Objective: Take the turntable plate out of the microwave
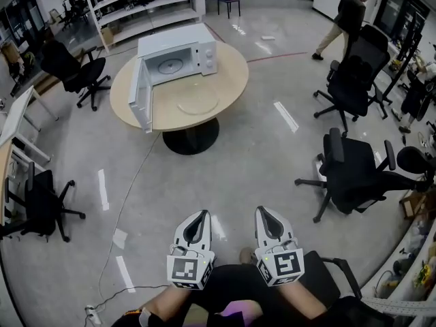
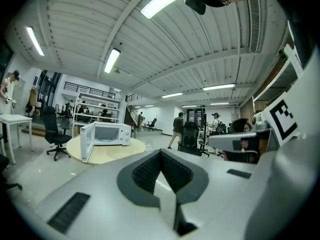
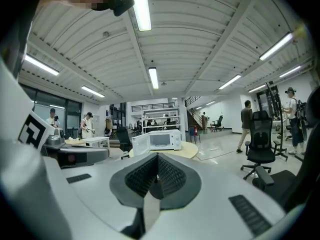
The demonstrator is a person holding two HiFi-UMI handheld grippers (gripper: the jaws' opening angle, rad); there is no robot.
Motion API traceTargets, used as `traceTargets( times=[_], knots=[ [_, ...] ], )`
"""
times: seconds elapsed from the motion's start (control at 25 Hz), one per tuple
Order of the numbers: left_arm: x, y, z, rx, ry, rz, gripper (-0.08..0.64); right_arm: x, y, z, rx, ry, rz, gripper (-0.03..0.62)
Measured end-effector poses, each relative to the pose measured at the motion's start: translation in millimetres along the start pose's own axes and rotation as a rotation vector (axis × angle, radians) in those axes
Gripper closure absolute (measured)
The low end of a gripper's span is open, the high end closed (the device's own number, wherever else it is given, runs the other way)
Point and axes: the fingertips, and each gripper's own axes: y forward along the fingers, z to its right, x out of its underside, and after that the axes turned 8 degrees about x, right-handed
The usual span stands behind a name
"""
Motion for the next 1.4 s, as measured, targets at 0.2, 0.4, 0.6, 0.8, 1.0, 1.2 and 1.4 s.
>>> traceTargets(
  times=[0.2,0.4,0.6,0.8,1.0,1.2,1.4],
  knots=[
    [-2.2,9.8,18.3,0.011,0.012,0.001,0.514,-4.1,-5.8,15.6,-0.004,-0.001,0.017,0.575],
    [-4.5,17.8,25.2,0.013,0.02,0.008,0.514,-3.1,-6.1,23.8,-0.006,0.001,0.02,0.575],
    [-2.9,19.0,25.1,0.018,0.015,-0.005,0.514,-0.9,-5.2,22.8,-0.004,-0.004,0.008,0.577],
    [-5.7,15.2,18.2,0.014,0.012,0.008,0.514,-0.3,-2.1,15.5,-0.011,0.0,0.005,0.577],
    [-4.5,12.7,12.8,0.021,0.007,0.007,0.514,-0.1,-0.7,11.9,0.003,0.007,0.003,0.577],
    [-5.7,10.6,7.2,0.034,0.008,0.007,0.514,0.7,1.2,5.5,0.013,0.006,0.001,0.577],
    [-6.9,6.5,-1.7,0.038,0.008,0.008,0.514,-0.8,4.2,-1.8,0.021,0.005,0.005,0.578]
  ],
)
